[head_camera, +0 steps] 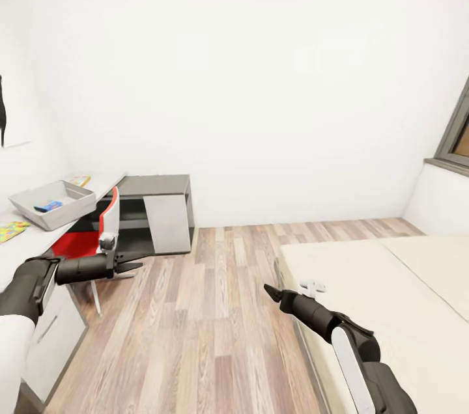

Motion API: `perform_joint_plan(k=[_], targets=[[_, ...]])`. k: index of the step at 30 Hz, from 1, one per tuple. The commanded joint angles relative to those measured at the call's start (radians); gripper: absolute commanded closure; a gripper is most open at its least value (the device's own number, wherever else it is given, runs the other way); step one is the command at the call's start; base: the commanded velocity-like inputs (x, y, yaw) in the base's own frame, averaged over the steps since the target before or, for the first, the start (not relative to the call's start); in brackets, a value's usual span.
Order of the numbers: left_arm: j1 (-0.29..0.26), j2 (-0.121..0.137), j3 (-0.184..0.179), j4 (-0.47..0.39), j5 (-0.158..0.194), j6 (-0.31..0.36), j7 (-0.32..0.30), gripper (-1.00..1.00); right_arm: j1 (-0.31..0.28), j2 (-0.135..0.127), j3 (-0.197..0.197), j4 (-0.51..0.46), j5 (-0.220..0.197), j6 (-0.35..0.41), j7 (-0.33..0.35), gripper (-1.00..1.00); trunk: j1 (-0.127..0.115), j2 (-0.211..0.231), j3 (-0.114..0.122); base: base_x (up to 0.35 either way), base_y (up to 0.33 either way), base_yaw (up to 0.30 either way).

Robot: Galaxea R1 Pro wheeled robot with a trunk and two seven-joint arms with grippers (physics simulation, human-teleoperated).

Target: Put all the toys in the child's room - the three board games (two on the bed and one on the table), the two jigsaw puzzles on the table, and the tennis ball on the table - inside the toy box on the table in the child's room.

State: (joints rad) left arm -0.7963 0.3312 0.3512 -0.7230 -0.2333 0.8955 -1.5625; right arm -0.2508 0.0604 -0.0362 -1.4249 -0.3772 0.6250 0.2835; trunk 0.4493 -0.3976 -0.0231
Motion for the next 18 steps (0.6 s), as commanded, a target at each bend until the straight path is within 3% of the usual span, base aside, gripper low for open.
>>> perform_joint_plan(k=[1,18], targets=[[-0.001,-0.001,0.003,0.0,-0.011,0.011,-0.008,-1.0,-0.001,0.001,-0.003,-0.001,-0.002,0.007,0.004,-1.0,0.001,-0.002,-0.002,0.0,0.0,0.285],[-0.001,-0.004,-0.003,0.0,-0.013,0.01,-0.008,-1.0,0.008,-0.006,-0.007,0.0,-0.015,0.003,0.007,-1.0,0.001,-0.002,-0.002,-0.014,0.0,0.261]])
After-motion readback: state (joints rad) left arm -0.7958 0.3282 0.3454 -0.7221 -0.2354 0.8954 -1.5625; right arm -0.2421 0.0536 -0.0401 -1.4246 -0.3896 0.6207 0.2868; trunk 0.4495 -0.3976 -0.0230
